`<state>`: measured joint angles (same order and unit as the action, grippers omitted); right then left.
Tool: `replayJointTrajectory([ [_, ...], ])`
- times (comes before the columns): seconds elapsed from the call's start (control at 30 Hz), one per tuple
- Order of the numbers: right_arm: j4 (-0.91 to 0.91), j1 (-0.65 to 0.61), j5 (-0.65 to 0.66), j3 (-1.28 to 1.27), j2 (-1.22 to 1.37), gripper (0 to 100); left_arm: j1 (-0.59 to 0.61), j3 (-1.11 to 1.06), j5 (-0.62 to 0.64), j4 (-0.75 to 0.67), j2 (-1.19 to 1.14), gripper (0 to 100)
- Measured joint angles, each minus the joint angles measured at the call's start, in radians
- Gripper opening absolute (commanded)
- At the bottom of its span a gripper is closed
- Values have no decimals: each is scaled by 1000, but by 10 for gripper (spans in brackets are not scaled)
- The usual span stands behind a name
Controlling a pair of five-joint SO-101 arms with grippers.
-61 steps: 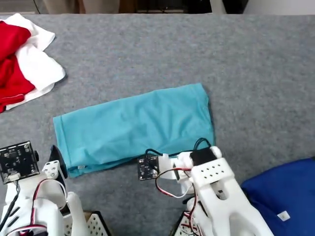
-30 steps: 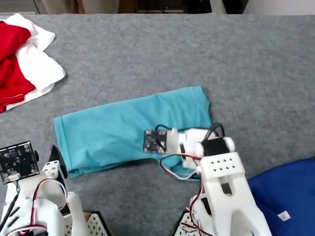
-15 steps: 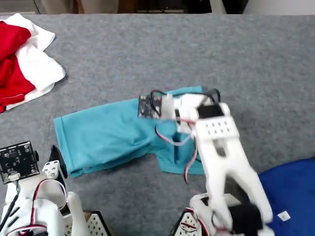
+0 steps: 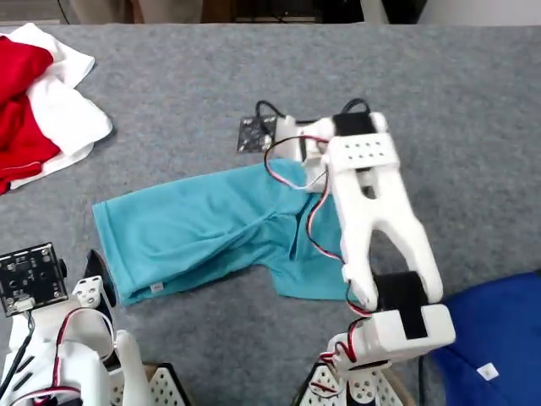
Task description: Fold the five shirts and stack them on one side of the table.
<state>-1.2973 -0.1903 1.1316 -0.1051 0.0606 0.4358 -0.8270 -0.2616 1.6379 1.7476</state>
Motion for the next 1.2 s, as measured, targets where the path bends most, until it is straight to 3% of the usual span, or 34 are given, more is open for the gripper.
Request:
replayJointTrajectory([
  [0.17, -147, 31, 0, 74, -2, 368, 0, -2, 0, 0, -5, 150],
  [0.47, -325, 35, 0, 80, -137, 362, -190, -11, 57, -55, -11, 150],
  [0.67, -381, 35, 0, -38, -143, 163, -295, -51, 64, -238, -66, 149],
  [0.73, -368, 35, -18, -118, -164, 105, -331, -57, 91, -290, -133, 149],
  [1.0, -272, 34, -52, -416, -384, 129, -545, 71, 281, -365, -591, 150],
  [1.2, -132, 9, -129, -563, -454, 129, -589, 212, 404, -365, -852, 150],
])
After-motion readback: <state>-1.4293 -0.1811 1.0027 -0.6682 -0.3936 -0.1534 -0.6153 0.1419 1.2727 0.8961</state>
